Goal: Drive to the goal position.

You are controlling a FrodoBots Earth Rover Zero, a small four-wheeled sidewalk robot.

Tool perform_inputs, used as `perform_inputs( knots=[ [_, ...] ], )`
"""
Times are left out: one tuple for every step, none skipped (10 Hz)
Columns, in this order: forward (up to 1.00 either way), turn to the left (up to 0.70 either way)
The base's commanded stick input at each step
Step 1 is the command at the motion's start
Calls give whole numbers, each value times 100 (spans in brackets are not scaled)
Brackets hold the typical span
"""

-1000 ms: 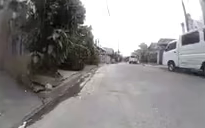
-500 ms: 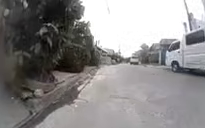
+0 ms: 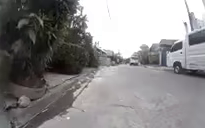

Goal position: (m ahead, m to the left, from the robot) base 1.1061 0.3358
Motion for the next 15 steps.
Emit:
perform_inputs(
  knots=[
    [65,0],
    [65,0],
    [65,0],
    [65,0],
    [65,-1],
    [65,-4],
    [65,-7],
    [65,-10],
    [65,-28],
    [65,0],
    [65,0],
    [65,0],
    [65,0],
    [65,0],
    [65,0]
  ],
)
